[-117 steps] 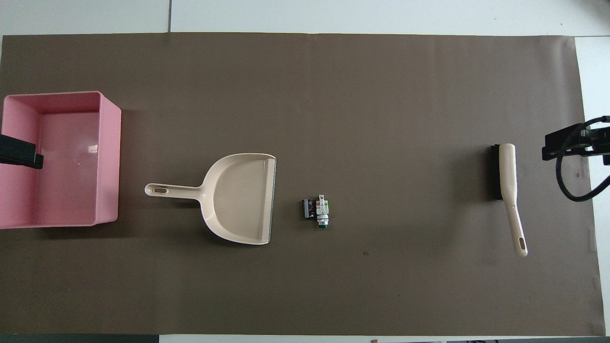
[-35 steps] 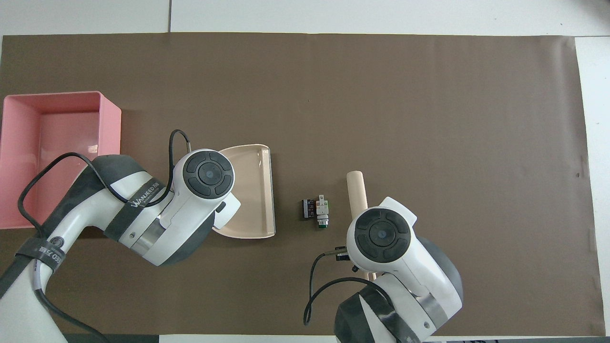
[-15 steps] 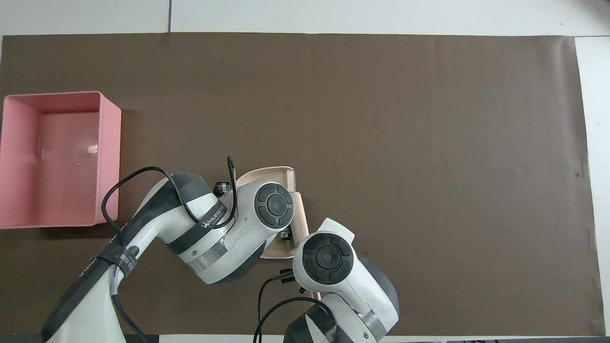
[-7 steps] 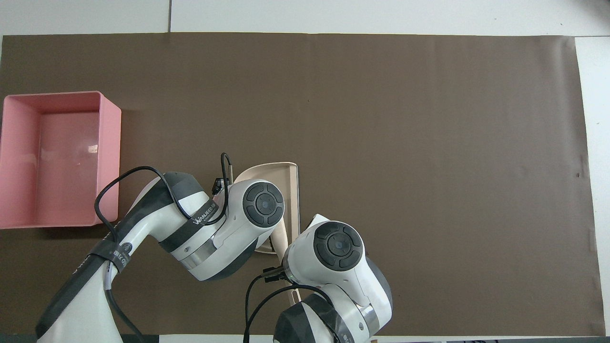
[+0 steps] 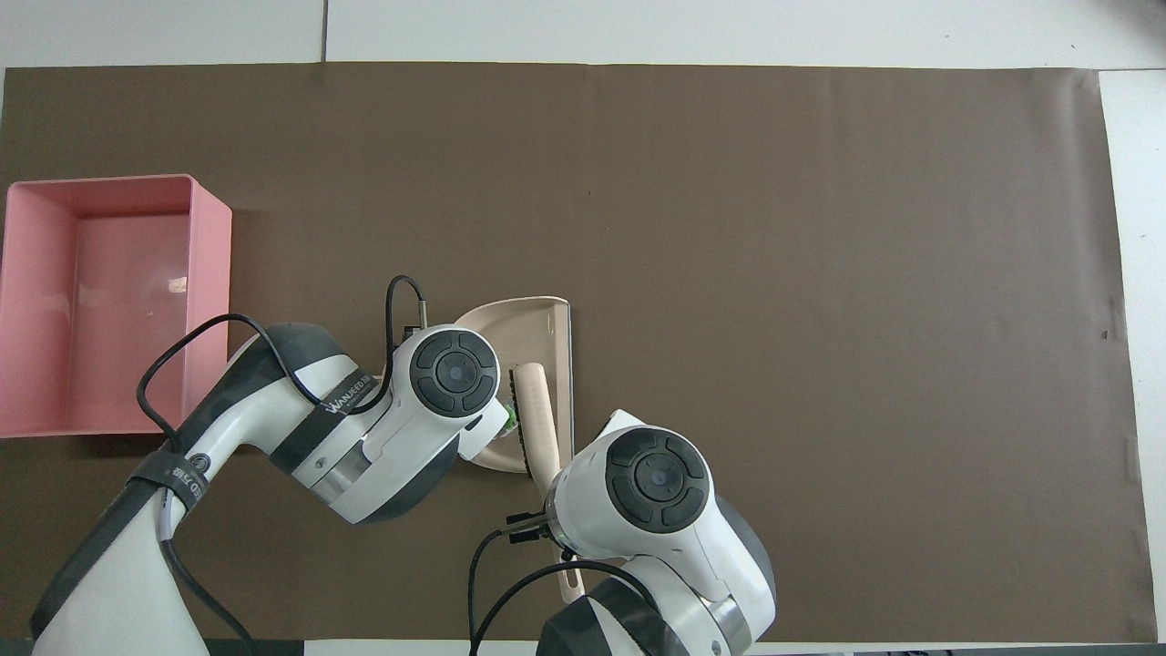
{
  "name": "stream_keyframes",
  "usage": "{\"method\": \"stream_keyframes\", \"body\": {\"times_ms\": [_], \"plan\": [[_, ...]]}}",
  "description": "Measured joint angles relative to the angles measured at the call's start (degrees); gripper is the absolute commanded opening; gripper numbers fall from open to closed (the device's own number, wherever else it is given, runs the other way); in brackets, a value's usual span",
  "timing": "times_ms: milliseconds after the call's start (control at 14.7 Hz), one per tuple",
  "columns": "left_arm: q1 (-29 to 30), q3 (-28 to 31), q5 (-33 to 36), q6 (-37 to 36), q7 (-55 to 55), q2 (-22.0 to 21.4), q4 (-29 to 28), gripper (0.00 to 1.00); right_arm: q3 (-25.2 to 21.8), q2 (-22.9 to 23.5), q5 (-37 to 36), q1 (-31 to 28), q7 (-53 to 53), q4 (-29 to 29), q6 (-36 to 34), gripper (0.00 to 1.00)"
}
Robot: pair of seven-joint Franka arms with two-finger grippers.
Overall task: Clean e-waste and dump in bin
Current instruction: 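Sweep the e-waste into the dustpan with the right gripper's brush, then lift the dustpan toward the bin while the right gripper returns the brush, then tip the dustpan over the pink bin with the left gripper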
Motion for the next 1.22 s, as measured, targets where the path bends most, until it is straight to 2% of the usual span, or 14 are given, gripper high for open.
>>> {"method": "stream_keyframes", "body": {"times_ms": [204,408,543,679,883,1087,1223], "plan": [[0.50,0.00,-1.63,1.83,1.54,0.00,-0.14,0.00,-0.16,-5.53,-2.60,-4.10,2.95,0.33,-4.95,0.00],[1.12,0.02,-3.36,2.03,3.24,-0.86,-0.12,0.00,-0.43,-11.47,-9.80,-13.35,2.94,0.35,-13.92,0.00],[2.41,0.10,-5.26,1.82,7.03,-2.54,-0.11,0.00,-0.80,-13.45,-14.36,-20.07,-0.71,0.03,-18.04,0.00],[4.18,0.21,-6.26,0.98,10.36,-4.65,-0.03,0.00,-0.91,-13.75,-16.74,-27.72,-9.15,-0.90,-19.32,0.00],[6.50,0.52,-7.53,-2.98,14.97,-7.93,0.98,0.00,-1.09,-12.82,-21.94,-38.81,-22.07,-3.25,-18.24,0.00],[10.62,0.78,-7.68,-8.14,20.22,-10.61,3.69,0.00,-1.12,-9.50,-25.22,-47.60,-32.32,-5.94,-11.15,0.00],[15.16,0.94,-7.71,-10.63,24.73,-12.21,5.60,0.00,-1.13,-6.47,-25.91,-51.29,-35.05,-7.32,-5.71,0.00]]}}
